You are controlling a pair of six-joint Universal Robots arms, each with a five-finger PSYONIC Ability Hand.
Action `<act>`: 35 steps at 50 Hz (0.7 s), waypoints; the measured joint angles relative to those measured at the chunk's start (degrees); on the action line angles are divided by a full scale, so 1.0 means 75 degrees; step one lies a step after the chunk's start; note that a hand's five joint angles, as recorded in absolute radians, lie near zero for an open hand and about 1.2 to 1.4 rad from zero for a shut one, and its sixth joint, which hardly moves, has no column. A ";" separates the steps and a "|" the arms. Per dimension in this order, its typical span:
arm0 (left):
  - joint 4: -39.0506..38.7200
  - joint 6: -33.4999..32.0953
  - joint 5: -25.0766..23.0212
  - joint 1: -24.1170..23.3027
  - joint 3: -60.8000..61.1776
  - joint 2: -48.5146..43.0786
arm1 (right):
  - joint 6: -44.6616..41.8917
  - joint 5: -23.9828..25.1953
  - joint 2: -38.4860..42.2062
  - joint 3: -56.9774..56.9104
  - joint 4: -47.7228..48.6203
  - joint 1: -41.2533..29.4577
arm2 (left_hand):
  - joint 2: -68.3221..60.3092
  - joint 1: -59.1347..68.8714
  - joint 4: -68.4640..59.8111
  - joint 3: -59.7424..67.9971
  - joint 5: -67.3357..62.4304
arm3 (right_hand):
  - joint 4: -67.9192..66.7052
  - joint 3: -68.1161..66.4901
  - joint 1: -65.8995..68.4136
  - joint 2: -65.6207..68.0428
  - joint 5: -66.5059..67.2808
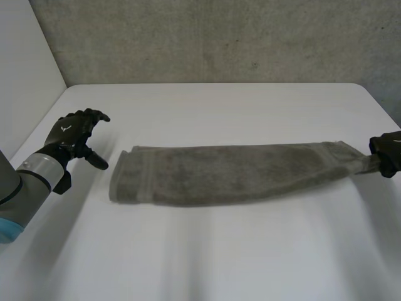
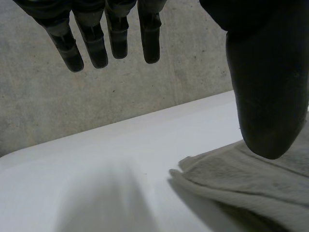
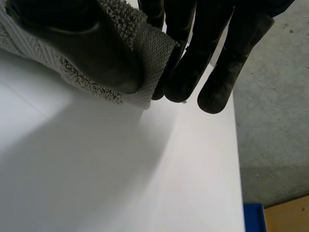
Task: Fold the towel.
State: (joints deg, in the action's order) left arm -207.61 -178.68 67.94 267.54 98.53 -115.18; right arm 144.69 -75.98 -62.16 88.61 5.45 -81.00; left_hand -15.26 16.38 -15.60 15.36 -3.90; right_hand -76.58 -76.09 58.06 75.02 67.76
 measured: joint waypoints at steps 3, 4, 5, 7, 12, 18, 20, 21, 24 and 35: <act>-0.0003 0.0000 0.0000 0.0000 -0.0005 -0.0008 | -0.0013 0.0133 -0.0027 -0.0134 -0.0022 0.0267 | 0.0001 0.0000 0.0000 0.0000 0.0000 | 0.0000 0.0000 0.0000 0.0000 0.0001; -0.0004 0.0000 0.0000 0.0000 -0.0007 -0.0011 | -0.0013 0.0159 -0.0043 -0.0185 -0.0026 0.0357 | 0.0001 0.0000 0.0000 0.0000 0.0000 | 0.0000 -0.0001 0.0000 0.0000 0.0000; -0.0005 0.0000 0.0000 0.0000 -0.0008 -0.0013 | -0.0016 0.0180 -0.0068 -0.0250 -0.0029 0.0466 | 0.0001 0.0000 0.0000 0.0000 0.0000 | -0.0001 -0.0001 0.0000 0.0000 0.0001; -0.0007 0.0000 0.0000 0.0002 -0.0011 -0.0016 | -0.0023 0.0206 -0.0132 -0.0385 -0.0037 0.0699 | 0.0001 0.0000 0.0000 0.0000 0.0000 | -0.0001 -0.0001 0.0000 0.0000 0.0001; -0.0009 0.0000 0.0007 0.0009 -0.0025 -0.0025 | -0.0023 0.0197 -0.0338 -0.0808 -0.0180 0.1029 | 0.0002 0.0000 0.0000 0.0000 0.0000 | -0.0001 -0.0001 0.0000 0.0045 0.0000; -0.0010 0.0000 0.0011 0.0011 -0.0025 -0.0025 | 0.0187 0.0174 -0.0507 -0.1479 -0.0801 0.0101 | 0.0006 -0.0001 0.0000 0.0000 0.0004 | -0.0002 -0.0001 0.0000 0.0122 0.0000; -0.0010 0.0000 0.0012 0.0013 -0.0019 -0.0023 | 0.0320 0.0127 -0.0535 -0.1755 -0.0989 -0.0554 | 0.0009 -0.0001 0.0000 0.0000 0.0006 | -0.0026 -0.0001 0.0000 0.0139 0.0000; -0.0010 0.0000 0.0012 0.0012 -0.0013 -0.0021 | 0.0430 0.0092 -0.0548 -0.1954 -0.1105 -0.1074 | 0.0009 -0.0001 0.0000 0.0000 0.0006 | -0.0035 -0.0001 0.0000 0.0153 0.0000; -0.0010 0.0000 0.0013 0.0012 0.0002 -0.0007 | 0.0692 -0.0033 -0.0511 -0.2382 -0.1242 -0.2266 | 0.0009 -0.0001 0.0000 0.0000 0.0006 | -0.0036 -0.0001 0.0000 0.0153 0.0001; -0.0009 0.0000 0.0012 0.0011 0.0035 0.0042 | 0.1012 -0.1095 0.1257 -0.4213 -0.1260 -0.6602 | 0.0017 -0.0001 0.0000 0.0000 0.0006 | 0.0284 0.0255 0.0056 -0.0105 -0.0266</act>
State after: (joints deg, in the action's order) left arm -207.68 -178.68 68.03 267.62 98.79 -114.87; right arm 152.28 -84.19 -52.73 57.01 -4.00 -130.52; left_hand -15.13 16.38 -15.60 15.36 -3.85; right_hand -74.45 -74.18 58.48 74.23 65.77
